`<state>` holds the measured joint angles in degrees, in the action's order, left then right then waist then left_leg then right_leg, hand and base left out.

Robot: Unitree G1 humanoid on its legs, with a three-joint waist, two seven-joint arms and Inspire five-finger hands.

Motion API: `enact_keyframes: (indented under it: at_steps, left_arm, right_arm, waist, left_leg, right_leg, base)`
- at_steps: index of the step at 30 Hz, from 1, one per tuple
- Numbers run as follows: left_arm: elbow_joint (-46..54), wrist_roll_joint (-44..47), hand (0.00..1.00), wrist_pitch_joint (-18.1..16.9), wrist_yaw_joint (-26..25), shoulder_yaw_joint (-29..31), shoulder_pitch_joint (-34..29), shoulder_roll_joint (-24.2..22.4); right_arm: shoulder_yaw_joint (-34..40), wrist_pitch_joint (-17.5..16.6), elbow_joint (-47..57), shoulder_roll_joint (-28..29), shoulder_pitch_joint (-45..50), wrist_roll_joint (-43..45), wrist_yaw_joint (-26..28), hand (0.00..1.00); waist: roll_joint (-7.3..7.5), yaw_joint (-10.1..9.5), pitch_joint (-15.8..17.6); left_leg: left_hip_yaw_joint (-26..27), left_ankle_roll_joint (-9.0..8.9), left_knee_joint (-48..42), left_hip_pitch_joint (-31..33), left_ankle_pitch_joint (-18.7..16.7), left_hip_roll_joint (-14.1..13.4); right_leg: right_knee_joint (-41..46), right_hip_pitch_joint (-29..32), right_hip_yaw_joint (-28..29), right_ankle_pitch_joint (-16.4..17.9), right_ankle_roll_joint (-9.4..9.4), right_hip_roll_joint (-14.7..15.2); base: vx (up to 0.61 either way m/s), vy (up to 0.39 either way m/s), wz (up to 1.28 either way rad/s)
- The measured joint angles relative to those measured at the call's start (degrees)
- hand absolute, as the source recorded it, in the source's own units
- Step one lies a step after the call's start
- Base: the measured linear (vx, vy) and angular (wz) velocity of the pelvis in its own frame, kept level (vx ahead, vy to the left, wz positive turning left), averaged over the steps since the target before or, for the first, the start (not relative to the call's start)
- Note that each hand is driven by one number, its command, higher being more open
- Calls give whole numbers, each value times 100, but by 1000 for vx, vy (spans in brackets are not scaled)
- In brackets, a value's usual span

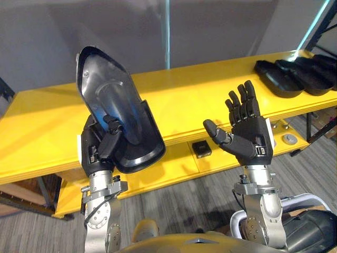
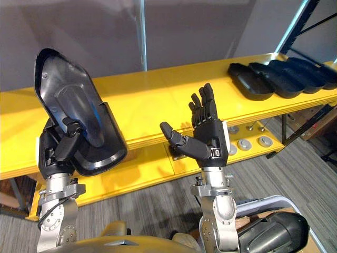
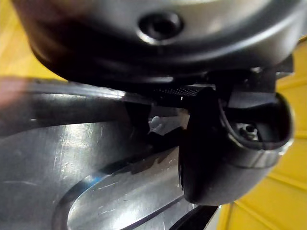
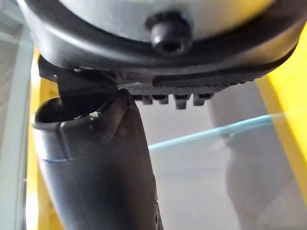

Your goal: Walk over and take three plastic housings, then place them on the shelf

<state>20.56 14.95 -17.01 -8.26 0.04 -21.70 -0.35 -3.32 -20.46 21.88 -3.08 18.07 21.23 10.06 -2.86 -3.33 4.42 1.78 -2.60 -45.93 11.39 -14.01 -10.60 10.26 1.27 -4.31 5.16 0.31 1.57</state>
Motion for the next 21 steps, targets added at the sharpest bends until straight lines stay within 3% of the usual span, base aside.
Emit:
enact_keyframes:
  at_steps: [3, 6, 7, 8, 10, 12, 14, 18, 21]
  left_arm:
    - [1, -9, 0, 4, 74, -214, 204, 125]
    - [-2, -8, 0, 82, 190, -614, 481, 167]
    - [-9, -3, 0, 178, 242, -659, 631, 248]
    - [-5, 14, 0, 264, 254, -664, 782, 388]
    - [-3, 17, 0, 387, 230, -647, 1039, 605]
    - [-9, 34, 0, 721, 130, -640, 1391, 722]
    - [-49, 41, 0, 992, 9, -716, 1570, 716]
    - [-446, 60, 0, 1453, -346, -941, 2034, 690]
    - [-1088, 255, 0, 1603, -748, -905, 2531, 708]
  right_arm:
    - [100, -211, 170, 28, 11, 0, -40, 100]
    - [77, -245, 171, -125, 45, 104, -43, 100]
    - [34, -227, 153, -179, 66, 198, -43, 100]
    - [0, -222, 161, -149, 139, 222, -27, 100]
    - [-99, -214, 160, -105, 158, 230, 17, 100]
    - [-238, -155, 161, -54, 199, 209, 108, 100]
    - [-374, -87, 160, 6, 281, 209, 107, 100]
    - [-414, 180, 160, 6, 335, 163, 48, 100]
    - [-399, 342, 160, -122, 286, 165, 14, 100]
  waist:
    - [-32, 85, 13]
    - [-111, 110, -17]
    - [-119, 147, -23]
    - [-58, 230, -83]
    - [81, 357, -107]
    - [230, 521, -130]
    - [281, 546, -146]
    - [255, 655, -148]
    - [200, 774, -117]
  left_leg:
    - [215, -5, 1310, 3, -181, -164]
    - [363, -157, 2587, -358, 471, -233]
    - [552, -427, 2610, -481, 669, -185]
    - [767, -315, 2620, -504, 583, -28]
    - [982, -256, 2623, -476, 531, 122]
    - [1150, -181, 2625, -366, 486, 256]
    - [1241, -153, 2625, -366, 455, 301]
    - [1232, -174, 2657, -285, 433, 283]
    - [1260, -195, 2654, -174, 428, 212]
  right_leg:
    - [67, 21, 76, 34, 17, 128]
    - [509, 228, 435, 281, 341, 321]
    - [613, 252, 639, 341, 465, 428]
    - [517, 278, 810, 281, 530, 565]
    - [315, 331, 982, 158, 704, 741]
    - [-33, 355, 1119, -141, 814, 892]
    - [-196, 336, 1127, -252, 943, 955]
    - [-362, 348, 1075, -304, 985, 946]
    - [-495, 413, 1076, -410, 945, 896]
  base:
    - [48, 75, -6]
    - [23, 271, -55]
    - [95, 381, -63]
    - [92, 313, -60]
    - [70, 241, -47]
    - [93, 240, -34]
    - [79, 116, -18]
    - [73, 14, -1]
    - [19, -16, -7]
